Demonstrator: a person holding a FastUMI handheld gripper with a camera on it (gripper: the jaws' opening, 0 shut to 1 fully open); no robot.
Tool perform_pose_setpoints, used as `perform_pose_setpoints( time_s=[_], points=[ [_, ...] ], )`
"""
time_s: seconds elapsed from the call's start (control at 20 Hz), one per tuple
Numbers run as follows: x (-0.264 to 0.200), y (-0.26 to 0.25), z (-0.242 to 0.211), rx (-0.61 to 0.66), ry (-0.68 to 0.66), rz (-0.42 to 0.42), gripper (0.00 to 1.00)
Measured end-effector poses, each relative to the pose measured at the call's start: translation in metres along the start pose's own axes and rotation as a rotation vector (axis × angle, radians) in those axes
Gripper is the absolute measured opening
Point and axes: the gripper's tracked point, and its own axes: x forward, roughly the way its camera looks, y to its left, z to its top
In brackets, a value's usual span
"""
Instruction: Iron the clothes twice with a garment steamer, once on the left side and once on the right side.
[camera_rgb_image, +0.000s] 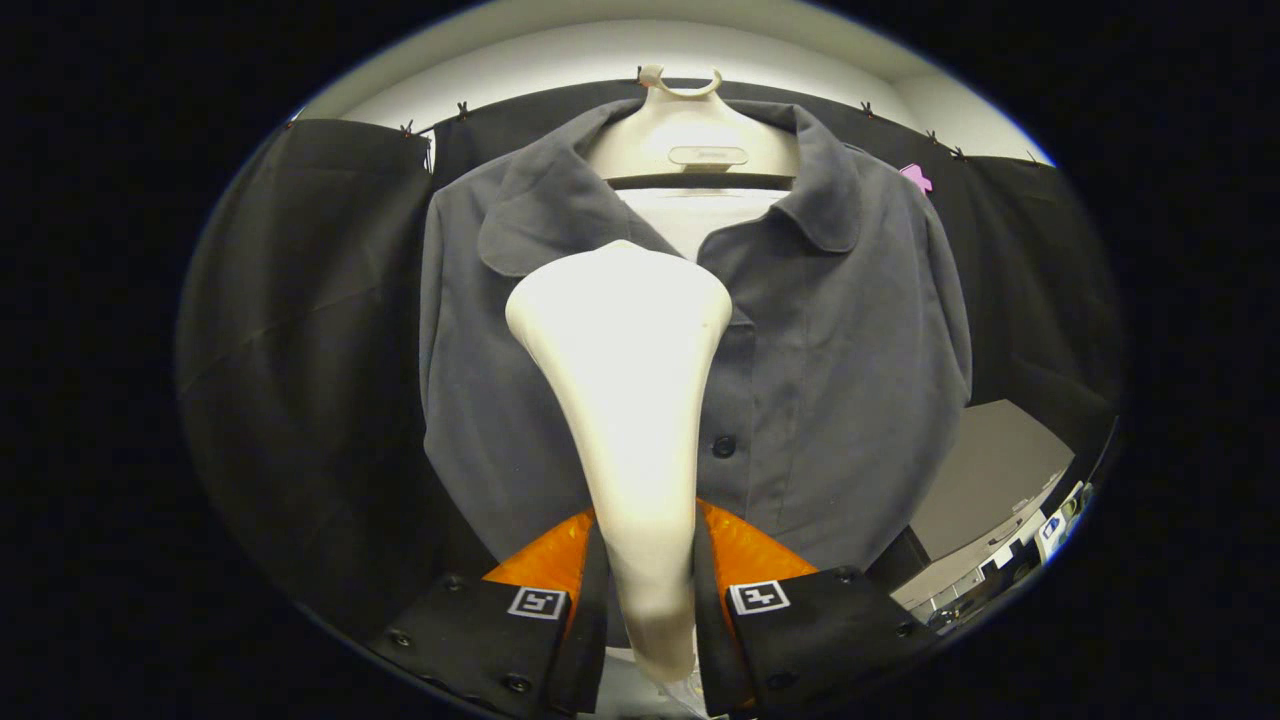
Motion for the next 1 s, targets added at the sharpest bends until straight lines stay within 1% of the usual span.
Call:
perform_pose_setpoints(
  time_s=[0.35,0.75,1.0],
  points=[
    [0.021,0.022,-0.031,-0.023,0.076,0.052,0.46],
    [0.021,0.027,-0.075,-0.035,0.152,0.072,0.45],
    [0.033,0.034,-0.103,-0.043,0.217,0.076,0.46]
  ],
)
